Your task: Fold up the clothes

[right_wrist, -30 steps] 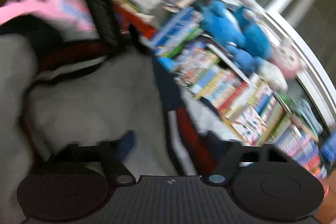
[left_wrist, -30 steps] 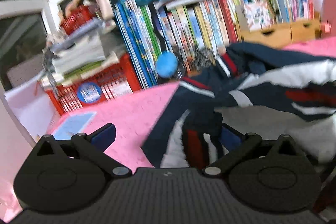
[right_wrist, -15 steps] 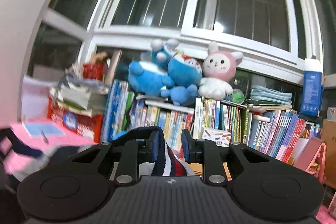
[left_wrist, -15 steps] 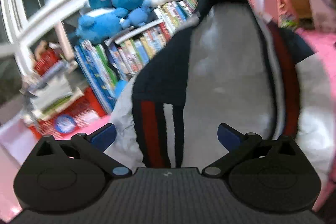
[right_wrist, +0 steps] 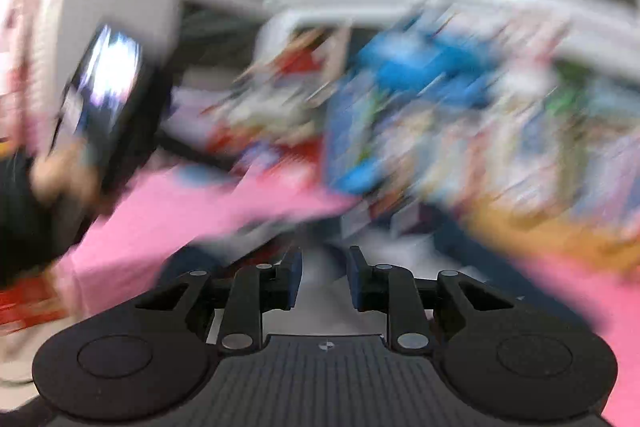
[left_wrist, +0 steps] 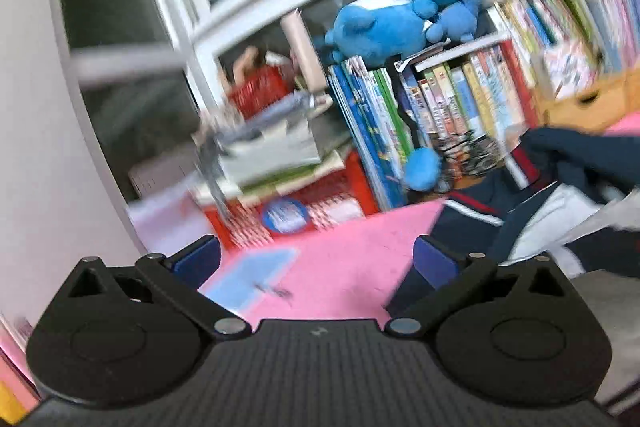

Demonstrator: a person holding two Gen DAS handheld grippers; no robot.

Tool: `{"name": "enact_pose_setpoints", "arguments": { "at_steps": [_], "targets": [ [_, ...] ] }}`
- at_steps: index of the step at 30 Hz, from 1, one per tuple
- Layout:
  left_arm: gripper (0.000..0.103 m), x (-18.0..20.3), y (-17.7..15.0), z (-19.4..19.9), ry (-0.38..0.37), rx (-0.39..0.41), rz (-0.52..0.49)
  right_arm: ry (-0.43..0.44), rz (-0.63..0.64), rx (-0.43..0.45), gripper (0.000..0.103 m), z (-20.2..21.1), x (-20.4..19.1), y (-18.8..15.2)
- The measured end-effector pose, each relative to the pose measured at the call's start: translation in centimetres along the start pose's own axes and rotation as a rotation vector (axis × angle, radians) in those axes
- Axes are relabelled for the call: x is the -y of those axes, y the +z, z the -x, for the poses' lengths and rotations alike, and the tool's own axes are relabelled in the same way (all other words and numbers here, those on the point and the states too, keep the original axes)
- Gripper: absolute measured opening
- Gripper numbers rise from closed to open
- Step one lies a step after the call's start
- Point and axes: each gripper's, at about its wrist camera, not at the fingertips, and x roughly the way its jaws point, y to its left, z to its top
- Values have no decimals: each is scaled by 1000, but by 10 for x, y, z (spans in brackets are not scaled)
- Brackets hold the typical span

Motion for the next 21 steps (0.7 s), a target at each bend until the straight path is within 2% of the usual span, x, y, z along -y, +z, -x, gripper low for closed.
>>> {"name": "enact_pose_setpoints", "arguments": {
  "at_steps": [3, 6, 8, 10, 12, 15, 17, 21],
  "targets": [
    [103, -22, -13, 13, -126, -45, 40, 132, -83, -128, 25, -64, 1, -8],
    [103, -29, -41, 26, -174, -101, -13, 241, -155, -259, 28, -117, 0, -11],
    [103, -26, -60, 32, -195, -140, -63, 266, -160, -288, 33, -137, -9, -15],
    [103, -17, -82, 30, -188, -181, -131, 269, -156, -287, 44, -149, -18, -19],
    [103, -8, -98, 22, -139, -216, -194, 306, -191, -293, 53, -150, -19, -19],
    [103, 1, -114, 8, -62, -236, -267, 434, -257, -310, 53, -138, -13, -25],
    [103, 3, -122, 1, -44, -257, -282, 523, -311, -323, 54, -128, -7, -31],
    [103, -4, -124, 2, -64, -249, -239, 597, -459, -328, 61, -135, 15, -36]
  ]
}}
